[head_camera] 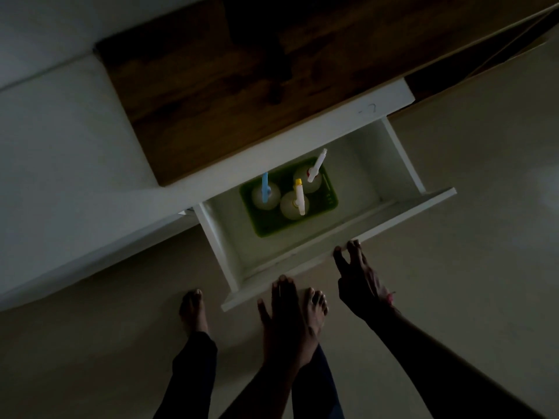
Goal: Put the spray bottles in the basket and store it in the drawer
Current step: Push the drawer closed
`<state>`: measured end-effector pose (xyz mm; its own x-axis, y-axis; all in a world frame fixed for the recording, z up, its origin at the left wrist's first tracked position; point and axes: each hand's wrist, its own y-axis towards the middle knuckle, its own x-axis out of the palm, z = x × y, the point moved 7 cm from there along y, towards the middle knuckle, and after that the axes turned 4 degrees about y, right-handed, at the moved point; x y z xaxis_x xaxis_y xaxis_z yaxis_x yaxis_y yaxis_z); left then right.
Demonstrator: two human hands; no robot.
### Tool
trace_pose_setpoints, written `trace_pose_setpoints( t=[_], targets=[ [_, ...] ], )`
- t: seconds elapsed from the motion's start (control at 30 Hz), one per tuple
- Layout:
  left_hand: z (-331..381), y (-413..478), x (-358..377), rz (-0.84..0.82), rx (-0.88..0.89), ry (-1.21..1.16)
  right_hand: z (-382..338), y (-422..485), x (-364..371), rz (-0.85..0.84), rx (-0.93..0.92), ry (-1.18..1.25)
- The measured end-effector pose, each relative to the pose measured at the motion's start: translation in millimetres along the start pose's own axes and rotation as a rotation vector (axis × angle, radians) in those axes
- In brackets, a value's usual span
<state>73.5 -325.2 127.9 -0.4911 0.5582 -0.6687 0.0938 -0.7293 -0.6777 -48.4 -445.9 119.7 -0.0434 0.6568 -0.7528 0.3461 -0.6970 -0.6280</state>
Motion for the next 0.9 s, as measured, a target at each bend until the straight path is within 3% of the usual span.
trace_pose_setpoints(
  t=[0.17, 0.67, 0.9],
  targets=[
    [-14.2, 20.3, -25.7, -0.034, -0.083, 0.03, -14.7, 21.2, -20.4, 0.008, -0.008, -0.016],
    [-63.6, 88.4, -99.5, 0.009, 0.003, 0.084, -65.4, 100.6, -63.6, -0.015, -0.021, 0.082],
    [-64.6, 97.7, -115.1, 0.041, 0.058, 0.22, -82.7, 122.2, -77.6, 0.016, 0.011, 0.116]
  ],
)
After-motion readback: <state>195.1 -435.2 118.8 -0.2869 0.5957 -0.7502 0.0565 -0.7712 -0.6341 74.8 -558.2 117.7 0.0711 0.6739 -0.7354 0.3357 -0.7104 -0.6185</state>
